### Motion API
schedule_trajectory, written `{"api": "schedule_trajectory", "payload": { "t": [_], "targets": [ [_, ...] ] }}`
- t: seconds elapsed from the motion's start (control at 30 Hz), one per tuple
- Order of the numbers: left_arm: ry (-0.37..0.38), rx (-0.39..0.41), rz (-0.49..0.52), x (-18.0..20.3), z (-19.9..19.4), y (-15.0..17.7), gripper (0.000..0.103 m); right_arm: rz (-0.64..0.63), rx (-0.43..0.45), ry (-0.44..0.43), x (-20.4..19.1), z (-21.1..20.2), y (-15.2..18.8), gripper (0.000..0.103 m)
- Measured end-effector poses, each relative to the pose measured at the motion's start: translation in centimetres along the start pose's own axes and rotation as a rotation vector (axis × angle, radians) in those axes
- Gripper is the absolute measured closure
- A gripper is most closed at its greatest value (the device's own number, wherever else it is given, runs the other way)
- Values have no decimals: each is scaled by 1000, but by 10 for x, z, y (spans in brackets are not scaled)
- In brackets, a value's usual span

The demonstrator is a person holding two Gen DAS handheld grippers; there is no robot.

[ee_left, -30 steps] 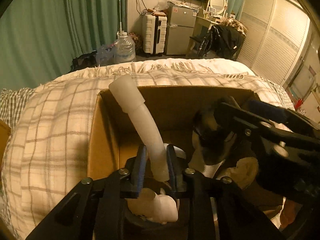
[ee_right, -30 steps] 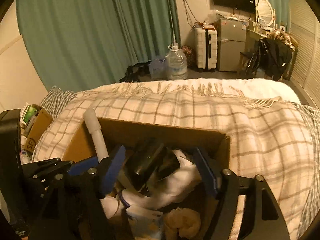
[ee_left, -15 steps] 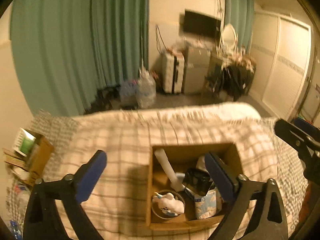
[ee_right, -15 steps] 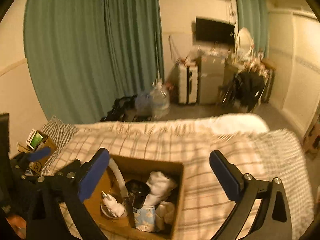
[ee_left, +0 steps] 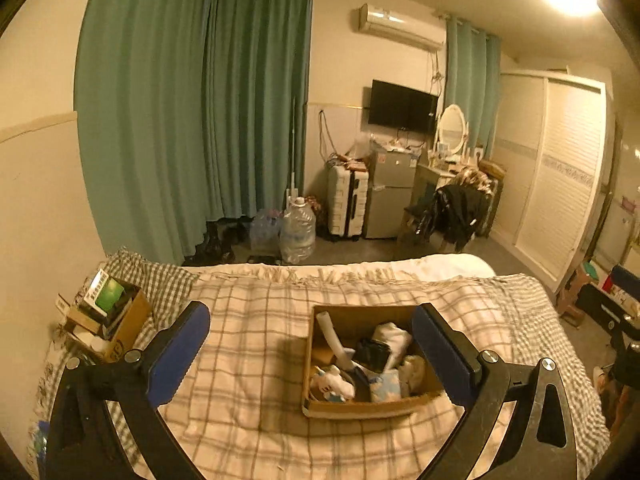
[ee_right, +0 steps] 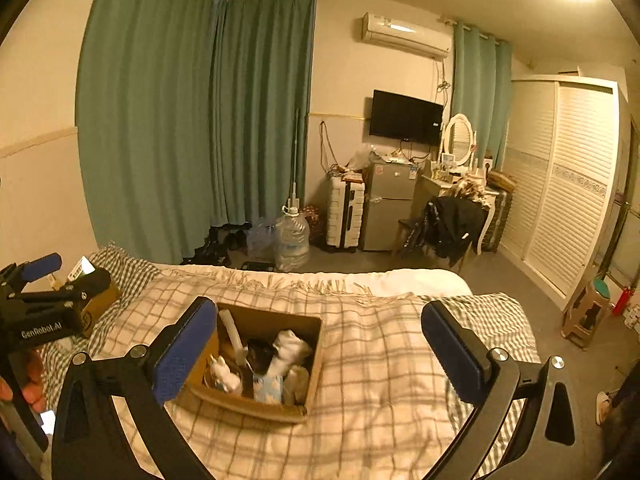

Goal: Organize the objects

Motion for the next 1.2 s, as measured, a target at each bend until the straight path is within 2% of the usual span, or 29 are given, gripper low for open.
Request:
{"api": "schedule_trajectory", "payload": {
  "t": [0.23,0.37,0.43,0.57,0.7,0.87,1.0,1.2],
  "targets": [
    [-22,87,-16,11,-30,41,0,-17,49,11,2,-32,44,0],
    [-44,131,-33,11,-28,69,0,-5,71,18,3,-23,72,0],
    [-86,148,-19,8,-24,86,0,-36,89,39,0,-10,89,0],
    [-136,125,-15,2,-9,124,0,-95,134,68,-5,3,121,0],
    [-154,68,-3,-1,7,151,0,-50,83,17,-5,24,150,0],
    [-129,52,1,7,11,165,0,-49,61,5,-6,35,159,0],
    [-109,62,35,19,10,165,0,-25,44,-3,-1,39,161,0],
    [-84,61,33,27,9,166,0,-24,41,-4,-1,38,163,0]
  ]
}}
Point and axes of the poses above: each gripper's, at about its wrist camera, not at the fingertips, and z roughly the way its jaws point, x to its right, y to its underside, the point moved 8 cm from there along z, roughly the way its jaws point, and after that the axes turned 6 degrees about y, right-handed, at the moved point
